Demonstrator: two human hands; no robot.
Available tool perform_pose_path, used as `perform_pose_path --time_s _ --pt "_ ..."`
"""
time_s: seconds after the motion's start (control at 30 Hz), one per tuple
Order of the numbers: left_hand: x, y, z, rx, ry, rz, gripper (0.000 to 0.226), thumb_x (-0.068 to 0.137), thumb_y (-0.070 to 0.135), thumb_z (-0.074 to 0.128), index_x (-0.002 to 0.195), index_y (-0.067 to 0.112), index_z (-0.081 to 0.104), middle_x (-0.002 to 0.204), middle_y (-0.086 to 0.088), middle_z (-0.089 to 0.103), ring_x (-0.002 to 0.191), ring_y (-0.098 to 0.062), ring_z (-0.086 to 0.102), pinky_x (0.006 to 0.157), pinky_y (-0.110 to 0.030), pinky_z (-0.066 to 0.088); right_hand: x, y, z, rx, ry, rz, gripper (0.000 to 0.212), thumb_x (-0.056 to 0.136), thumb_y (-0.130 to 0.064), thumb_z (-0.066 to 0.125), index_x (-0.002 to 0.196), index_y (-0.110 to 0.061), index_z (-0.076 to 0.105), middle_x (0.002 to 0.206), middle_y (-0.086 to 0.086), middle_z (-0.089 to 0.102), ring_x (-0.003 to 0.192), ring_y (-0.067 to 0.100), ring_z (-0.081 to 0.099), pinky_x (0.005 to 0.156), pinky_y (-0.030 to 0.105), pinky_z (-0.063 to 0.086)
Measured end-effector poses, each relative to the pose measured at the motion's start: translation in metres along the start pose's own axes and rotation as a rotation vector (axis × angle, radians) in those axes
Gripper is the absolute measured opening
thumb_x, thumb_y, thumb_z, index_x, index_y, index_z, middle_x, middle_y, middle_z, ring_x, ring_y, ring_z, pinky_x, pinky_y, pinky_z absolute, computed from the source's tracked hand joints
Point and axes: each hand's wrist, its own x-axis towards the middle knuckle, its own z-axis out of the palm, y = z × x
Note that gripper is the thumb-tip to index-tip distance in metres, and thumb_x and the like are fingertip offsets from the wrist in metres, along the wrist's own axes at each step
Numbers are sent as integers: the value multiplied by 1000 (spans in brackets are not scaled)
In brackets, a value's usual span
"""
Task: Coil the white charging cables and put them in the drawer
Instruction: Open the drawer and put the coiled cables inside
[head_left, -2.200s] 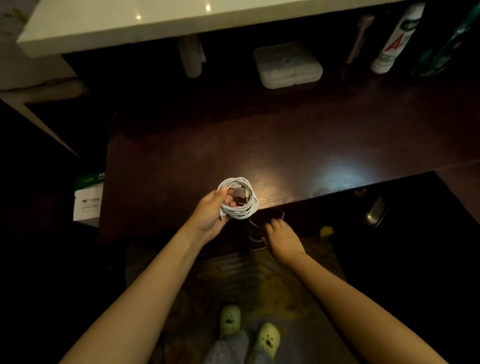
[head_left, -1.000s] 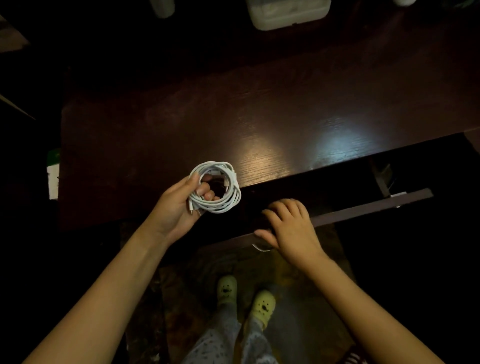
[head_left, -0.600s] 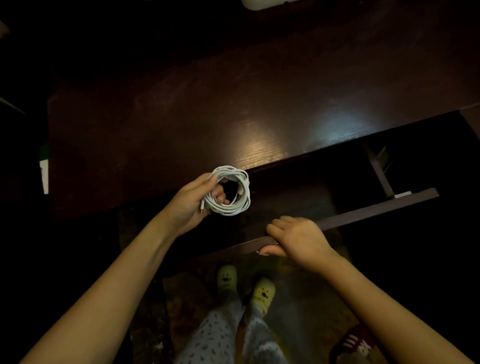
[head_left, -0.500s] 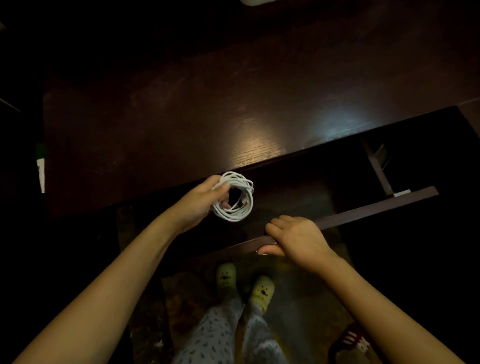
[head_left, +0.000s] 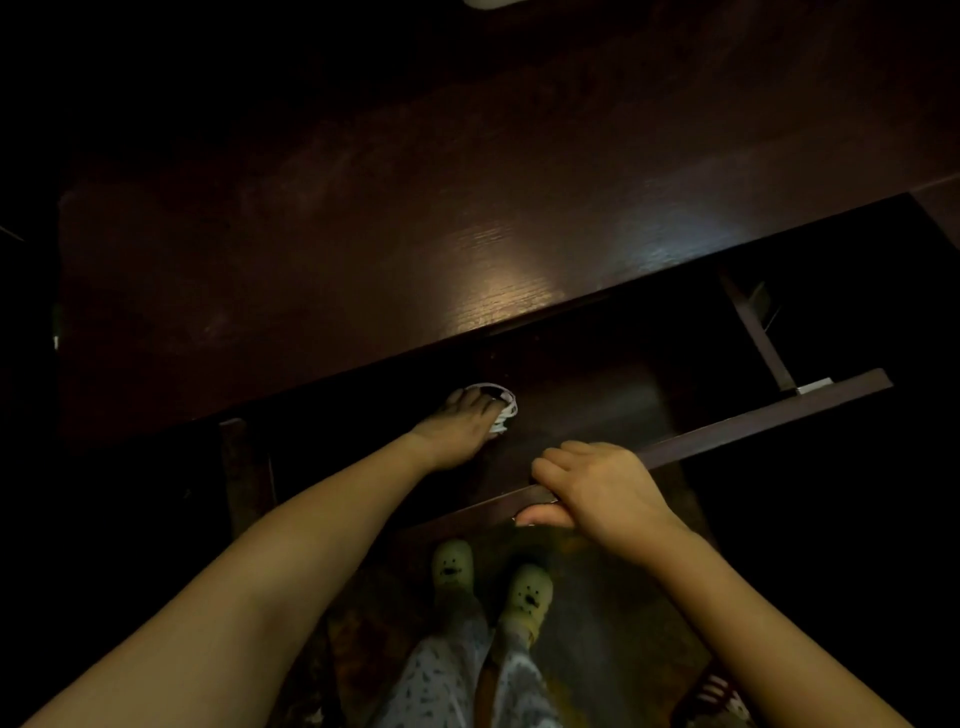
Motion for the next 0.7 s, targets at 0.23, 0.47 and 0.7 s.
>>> perform_pose_path --time_s 0.23,0.47,0.7 --pt "13 14 26 -1 -46 148 48 96 27 39 137 5 29 141 -18 36 133 -32 28 112 -41 13 -3 0 4 3 32 -11 49 81 -67 36 74 -23 56 68 -8 61 62 12 59 51 23 43" --pt "11 4 33 -332 -41 90 75 77 39 69 135 6 34 142 -18 36 133 -32 31 111 -37 26 -7 -3 3 -13 13 1 49 80 -68 36 76 -24 56 70 -8 62 65 13 61 53 23 44" --pt "4 7 39 -273 15 128 67 77 39 69 131 7 43 134 -17 40 129 -30 32 110 -38 27 -13 -6 2 -36 7 -2 48 80 -68 36 76 -24 57 70 -8 62 64 12 61 53 24 43"
